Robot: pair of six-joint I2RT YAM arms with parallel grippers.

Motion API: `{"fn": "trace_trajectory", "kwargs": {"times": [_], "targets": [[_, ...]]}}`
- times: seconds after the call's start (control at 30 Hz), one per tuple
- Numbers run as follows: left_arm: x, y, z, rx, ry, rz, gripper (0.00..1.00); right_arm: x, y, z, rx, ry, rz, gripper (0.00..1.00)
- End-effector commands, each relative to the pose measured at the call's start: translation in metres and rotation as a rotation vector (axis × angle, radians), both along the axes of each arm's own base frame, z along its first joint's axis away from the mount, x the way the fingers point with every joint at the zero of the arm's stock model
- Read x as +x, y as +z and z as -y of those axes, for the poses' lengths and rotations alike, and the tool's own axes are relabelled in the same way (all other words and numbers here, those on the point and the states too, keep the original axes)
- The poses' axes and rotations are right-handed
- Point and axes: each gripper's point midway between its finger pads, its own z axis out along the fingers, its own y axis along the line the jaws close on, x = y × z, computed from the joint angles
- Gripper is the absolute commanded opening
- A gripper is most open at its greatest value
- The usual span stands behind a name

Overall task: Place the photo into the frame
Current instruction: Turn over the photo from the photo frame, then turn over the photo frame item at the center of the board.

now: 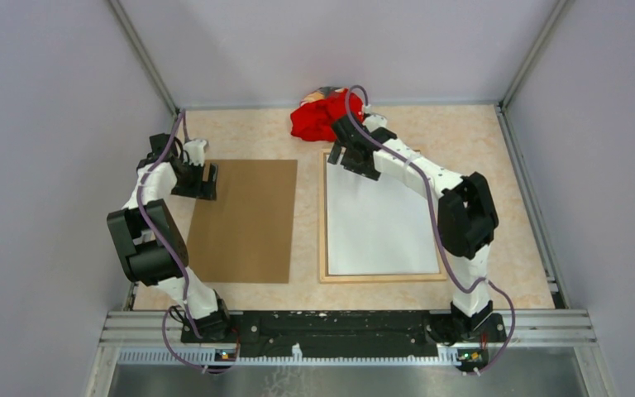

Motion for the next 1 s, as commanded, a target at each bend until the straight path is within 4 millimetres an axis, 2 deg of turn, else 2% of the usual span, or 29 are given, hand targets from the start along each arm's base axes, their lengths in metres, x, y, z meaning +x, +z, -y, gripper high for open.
{"fn": "trace_trajectory", "kwargs": {"times": [0.0,0.17,0.33,0.47,0.6,0.7,0.77,0.83,0.97], "targets": [[0.004,0.008,0.0,0.008,-0.02,0.022,0.91,0.004,0.034,-0.009,0.1,0.039,0.073,0.99],[0.004,0.008,-0.002,0.016,-0.017,0.022,0.93,0.005,0.038,-0.012,0.141,0.072,0.089,0.99],[0.008,0.013,-0.01,0.053,-0.011,0.021,0.93,-0.001,0.042,-0.026,0.204,0.134,0.099,0.99],[0.011,0.02,-0.03,0.125,0.016,0.024,0.92,-0.017,0.043,-0.056,0.261,0.21,0.102,0.98],[0.011,0.029,-0.06,0.183,0.079,0.029,0.89,-0.036,0.045,-0.104,0.288,0.308,0.102,0.97],[0.009,0.033,-0.083,0.222,0.125,0.033,0.86,-0.053,0.027,-0.137,0.279,0.366,0.061,0.97],[0.006,0.03,-0.097,0.271,0.146,0.032,0.82,-0.062,0.014,-0.152,0.27,0.391,0.033,0.97],[0.002,0.023,-0.109,0.332,0.162,0.023,0.79,-0.071,-0.001,-0.162,0.267,0.408,-0.001,0.96],[-0.011,-0.002,-0.119,0.408,0.166,-0.023,0.71,-0.085,-0.027,-0.171,0.273,0.42,-0.051,0.95]]}}
